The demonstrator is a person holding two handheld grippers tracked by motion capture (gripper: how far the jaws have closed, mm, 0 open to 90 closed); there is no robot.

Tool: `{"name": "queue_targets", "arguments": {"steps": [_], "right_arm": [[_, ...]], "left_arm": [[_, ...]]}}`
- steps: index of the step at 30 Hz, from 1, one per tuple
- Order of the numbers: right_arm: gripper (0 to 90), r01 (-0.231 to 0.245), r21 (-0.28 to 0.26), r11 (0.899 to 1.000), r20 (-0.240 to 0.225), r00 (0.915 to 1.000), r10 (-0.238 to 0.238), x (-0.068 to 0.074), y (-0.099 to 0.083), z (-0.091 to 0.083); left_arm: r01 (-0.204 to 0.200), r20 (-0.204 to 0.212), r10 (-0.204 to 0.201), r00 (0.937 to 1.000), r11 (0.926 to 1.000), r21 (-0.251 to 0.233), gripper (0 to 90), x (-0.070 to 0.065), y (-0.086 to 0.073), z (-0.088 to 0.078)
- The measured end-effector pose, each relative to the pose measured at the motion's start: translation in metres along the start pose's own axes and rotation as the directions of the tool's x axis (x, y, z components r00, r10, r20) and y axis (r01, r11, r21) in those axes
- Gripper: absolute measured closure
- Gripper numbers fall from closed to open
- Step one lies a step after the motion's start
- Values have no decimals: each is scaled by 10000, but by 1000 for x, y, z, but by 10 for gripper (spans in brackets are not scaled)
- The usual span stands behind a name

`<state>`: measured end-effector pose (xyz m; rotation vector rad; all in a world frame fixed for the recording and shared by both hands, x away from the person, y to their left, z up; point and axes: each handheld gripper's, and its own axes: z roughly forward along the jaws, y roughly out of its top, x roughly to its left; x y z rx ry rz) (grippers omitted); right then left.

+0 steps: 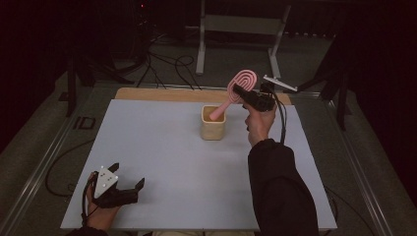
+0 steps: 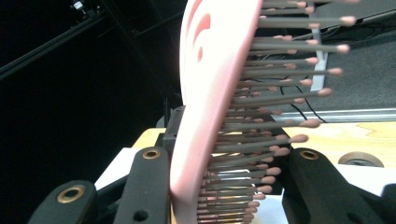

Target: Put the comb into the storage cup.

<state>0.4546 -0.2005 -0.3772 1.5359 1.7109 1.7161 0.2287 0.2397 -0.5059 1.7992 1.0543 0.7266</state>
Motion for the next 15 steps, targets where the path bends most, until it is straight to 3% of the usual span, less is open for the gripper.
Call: {"name": "queue_targets", "arguments": {"steps": [15], "right_arm": [[640,4,164,9999,-86,10000,-2,-1,-9,5]], "left_arm": [[-38,-3,38,10000,10000,53,3,0,0,0]]}}
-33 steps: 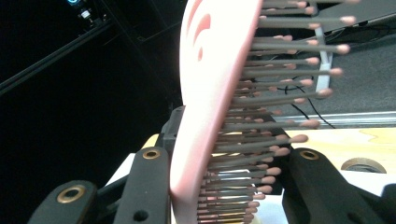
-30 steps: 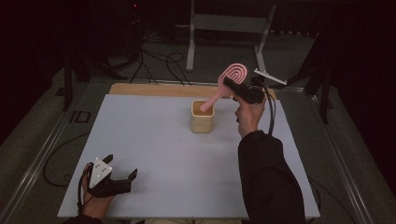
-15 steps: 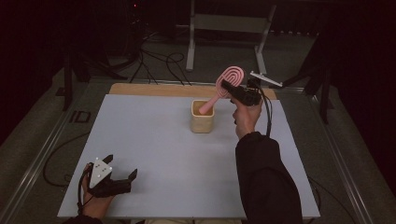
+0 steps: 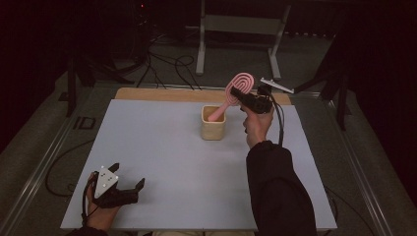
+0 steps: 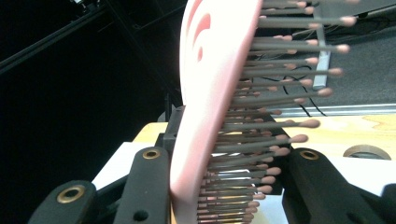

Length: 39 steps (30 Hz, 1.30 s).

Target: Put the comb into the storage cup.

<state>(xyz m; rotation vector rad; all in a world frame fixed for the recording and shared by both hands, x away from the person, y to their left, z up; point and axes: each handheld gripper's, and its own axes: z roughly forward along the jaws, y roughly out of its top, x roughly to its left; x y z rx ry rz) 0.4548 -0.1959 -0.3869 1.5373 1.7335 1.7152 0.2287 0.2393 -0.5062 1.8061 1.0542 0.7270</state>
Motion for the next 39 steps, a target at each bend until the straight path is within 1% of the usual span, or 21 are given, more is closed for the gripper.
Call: {"name": "queue_targets", "arguments": {"steps": [12,13,14,20,26,30,39], "right_arm": [[640,25,199,9998,-70,10000,-23,2,-8,6],[640,84,219,9997,-61,9999,-83,2,-9,6],[640,21,271,9996,-76,10000,-19,2,-11,8],[640,-1,340,9994,-109,9999,5,2,-16,11],[640,72,436,9990,-190,9998,-64,4,-21,14],[640,142,505,9986,-182,9997,-133,7,-22,16],[640,236,538,9983,-190,9996,-226,7,-24,17]], "left_arm": [[-7,-23,7,10000,10000,-11,3,0,0,0],[1,-22,-1,10000,10000,-14,3,0,0,0],[-6,-23,6,10000,10000,-7,3,0,0,0],[-9,-21,9,10000,10000,-4,3,0,0,0],[-10,-26,10,10000,10000,-6,3,0,0,0],[8,-20,-8,10000,10000,-27,3,0,0,0],[-12,-29,12,10000,10000,-5,3,0,0,0]]}}
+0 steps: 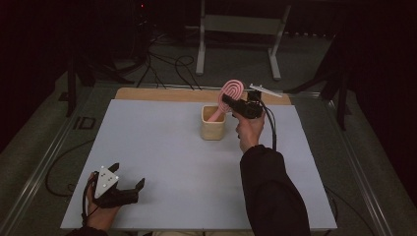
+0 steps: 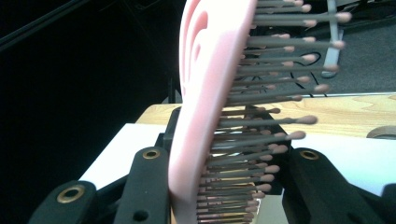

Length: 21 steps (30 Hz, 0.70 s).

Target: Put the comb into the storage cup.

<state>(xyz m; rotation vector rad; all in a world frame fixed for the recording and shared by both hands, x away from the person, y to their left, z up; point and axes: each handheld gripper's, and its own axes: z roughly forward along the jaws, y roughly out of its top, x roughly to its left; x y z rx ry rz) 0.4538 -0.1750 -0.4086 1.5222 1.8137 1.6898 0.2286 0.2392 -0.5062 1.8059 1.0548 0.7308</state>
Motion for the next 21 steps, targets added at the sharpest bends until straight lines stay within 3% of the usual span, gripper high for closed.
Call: {"name": "queue_targets", "arguments": {"steps": [21], "right_arm": [[638,159,273,9995,54,9999,-161,1,-7,6]], "left_arm": [[0,-3,0,10000,10000,33,3,0,0,0]]}}
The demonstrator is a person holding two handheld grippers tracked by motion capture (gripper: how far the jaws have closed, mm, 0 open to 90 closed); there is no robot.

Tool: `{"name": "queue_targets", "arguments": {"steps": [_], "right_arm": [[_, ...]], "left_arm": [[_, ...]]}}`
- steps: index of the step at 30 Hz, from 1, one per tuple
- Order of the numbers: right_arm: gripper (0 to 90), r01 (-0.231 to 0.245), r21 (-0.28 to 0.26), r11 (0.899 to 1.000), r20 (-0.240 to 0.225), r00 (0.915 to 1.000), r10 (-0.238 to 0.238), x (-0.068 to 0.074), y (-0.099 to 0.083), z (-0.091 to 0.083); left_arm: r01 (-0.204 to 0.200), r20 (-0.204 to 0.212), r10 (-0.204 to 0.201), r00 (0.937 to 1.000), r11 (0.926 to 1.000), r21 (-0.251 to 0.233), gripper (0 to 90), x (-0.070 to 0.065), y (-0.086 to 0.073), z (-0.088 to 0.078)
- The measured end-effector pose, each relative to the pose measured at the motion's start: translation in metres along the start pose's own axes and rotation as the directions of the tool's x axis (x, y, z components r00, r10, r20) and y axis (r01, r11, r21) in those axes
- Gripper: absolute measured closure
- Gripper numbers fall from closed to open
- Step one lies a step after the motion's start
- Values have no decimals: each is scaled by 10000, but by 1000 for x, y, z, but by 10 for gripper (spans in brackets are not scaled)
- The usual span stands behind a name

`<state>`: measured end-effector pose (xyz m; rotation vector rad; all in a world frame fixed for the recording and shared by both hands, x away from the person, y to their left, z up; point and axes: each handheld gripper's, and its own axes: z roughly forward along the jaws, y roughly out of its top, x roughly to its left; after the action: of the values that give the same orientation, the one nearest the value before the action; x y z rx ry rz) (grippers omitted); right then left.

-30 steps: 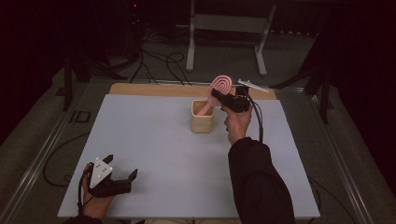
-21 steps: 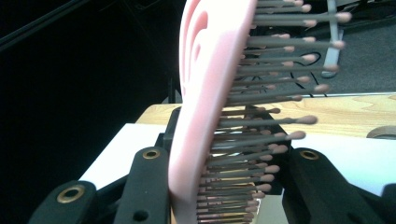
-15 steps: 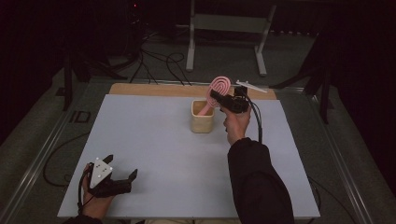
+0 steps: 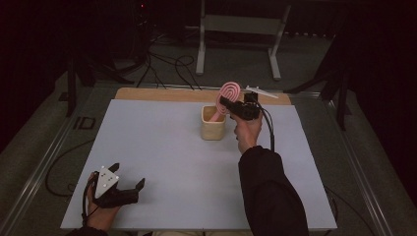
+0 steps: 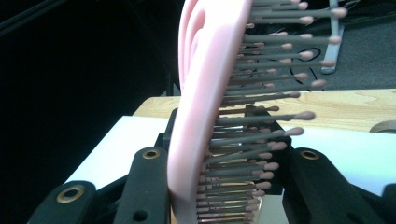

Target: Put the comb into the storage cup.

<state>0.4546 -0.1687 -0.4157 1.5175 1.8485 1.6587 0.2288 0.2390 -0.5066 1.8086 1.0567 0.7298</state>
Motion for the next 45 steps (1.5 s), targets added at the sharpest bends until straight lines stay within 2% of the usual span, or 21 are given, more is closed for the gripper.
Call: {"name": "queue_targets", "arguments": {"steps": [45], "right_arm": [[633,388,394,9985,137,9991,-394,4,-9,11]], "left_arm": [[4,13,-4,10000,10000,-27,3,0,0,0]]}}
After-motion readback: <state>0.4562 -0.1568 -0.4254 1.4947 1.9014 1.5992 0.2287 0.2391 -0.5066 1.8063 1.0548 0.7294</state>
